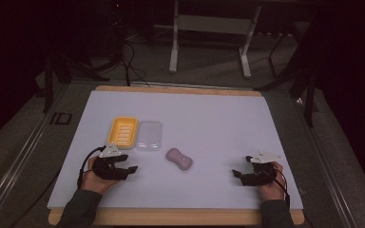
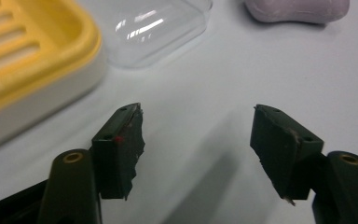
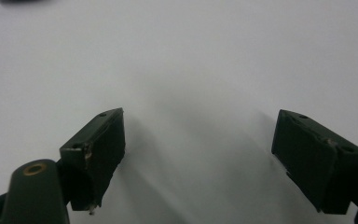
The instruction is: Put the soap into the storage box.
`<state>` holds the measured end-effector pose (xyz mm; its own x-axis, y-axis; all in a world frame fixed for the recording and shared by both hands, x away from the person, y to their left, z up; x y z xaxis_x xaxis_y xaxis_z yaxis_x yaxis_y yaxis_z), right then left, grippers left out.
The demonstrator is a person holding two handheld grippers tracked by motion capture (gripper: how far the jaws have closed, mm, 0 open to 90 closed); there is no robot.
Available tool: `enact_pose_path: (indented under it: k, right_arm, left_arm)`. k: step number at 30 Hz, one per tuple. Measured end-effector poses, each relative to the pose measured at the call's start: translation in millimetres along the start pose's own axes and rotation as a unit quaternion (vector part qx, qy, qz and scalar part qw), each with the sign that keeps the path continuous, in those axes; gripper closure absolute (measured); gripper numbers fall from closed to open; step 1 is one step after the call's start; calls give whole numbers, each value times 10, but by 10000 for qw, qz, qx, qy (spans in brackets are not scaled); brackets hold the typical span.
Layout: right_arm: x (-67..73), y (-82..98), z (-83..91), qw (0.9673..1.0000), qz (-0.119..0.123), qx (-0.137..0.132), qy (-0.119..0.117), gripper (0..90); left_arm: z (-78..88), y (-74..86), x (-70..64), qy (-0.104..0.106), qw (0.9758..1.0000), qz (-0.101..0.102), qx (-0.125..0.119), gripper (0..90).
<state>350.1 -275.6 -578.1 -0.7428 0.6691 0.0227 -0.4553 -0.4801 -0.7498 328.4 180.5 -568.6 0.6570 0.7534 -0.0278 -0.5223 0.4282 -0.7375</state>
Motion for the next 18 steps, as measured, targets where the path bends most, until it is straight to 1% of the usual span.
enact_pose_path:
  k: [1, 2, 3, 4, 5, 6, 7, 8, 10, 11, 12, 13, 14, 15, 16, 17, 18]
  right_arm:
    - [2, 0, 11, 10000, 9, -50, 28, 173]
    - [2, 0, 11, 10000, 9, -50, 28, 173]
    - [0, 0, 11, 10000, 18, -74, 36, 174]
    - [0, 0, 11, 10000, 18, -74, 36, 174]
    - [-2, 1, 16, 10000, -10, -83, 27, 179]
    - [-13, -2, 44, 9997, -95, -229, -21, 202]
    - [-13, -2, 44, 9997, -95, -229, -21, 202]
    - [-13, -3, 53, 9996, -87, -285, -15, 207]
    - [-10, -3, 53, 9996, -67, -283, -6, 212]
    - [0, -2, 48, 9997, -10, -257, 13, 212]
    - [4, -1, 46, 9997, 5, -240, 21, 212]
    - [6, 0, 45, 9997, 21, -228, 25, 212]
    - [6, 0, 45, 9997, 21, -228, 25, 212]
    - [5, 0, 43, 9997, 15, -224, 25, 212]
    - [4, 0, 42, 9997, 13, -223, 18, 212]
    - [4, 0, 40, 9998, 7, -218, 9, 212]
    - [4, 1, 38, 9998, 12, -201, 10, 212]
  left_arm:
    - [10, -31, -5, 3, 10000, -71, 7, 354]
    - [16, -64, -14, 53, 10000, -75, -13, 354]
    - [22, -96, -17, 86, 9999, -123, -20, 352]
    - [22, -96, -17, 86, 9999, -123, -20, 353]
    - [32, -164, -33, 107, 9996, -254, -77, 353]
    - [39, -192, -38, 159, 9994, -304, -101, 378]
    - [41, -214, -42, 193, 9992, -313, -124, 378]
    - [44, -246, -53, 258, 9990, -346, -135, 414]
    - [48, -292, -74, 315, 9984, -448, -130, 427]
    - [44, -334, -105, 375, 9977, -556, -123, 445]
    - [44, -334, -105, 375, 9977, -556, -123, 455]
    - [37, -373, -143, 414, 9968, -671, -119, 462]
    - [37, -373, -143, 414, 9968, -671, -119, 468]
    - [26, -408, -180, 491, 9959, -757, -95, 470]
    - [18, -425, -202, 568, 9951, -800, -115, 470]
    - [18, -425, -202, 568, 9951, -800, -115, 469]
    - [14, -439, -225, 691, 9939, -849, -119, 469]
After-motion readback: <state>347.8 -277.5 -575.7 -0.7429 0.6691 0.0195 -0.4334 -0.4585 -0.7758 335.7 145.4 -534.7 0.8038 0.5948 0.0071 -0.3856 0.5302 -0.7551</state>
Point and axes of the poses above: each handheld gripper's, and its own axes: z roughly backward along the jaws, y roughly out of its underside, x roughly to its left, the point moved 6 cm from there along -z, roughly forward along the jaws, and after that the axes turned 5 degrees about -y, right-handed, at the moved point
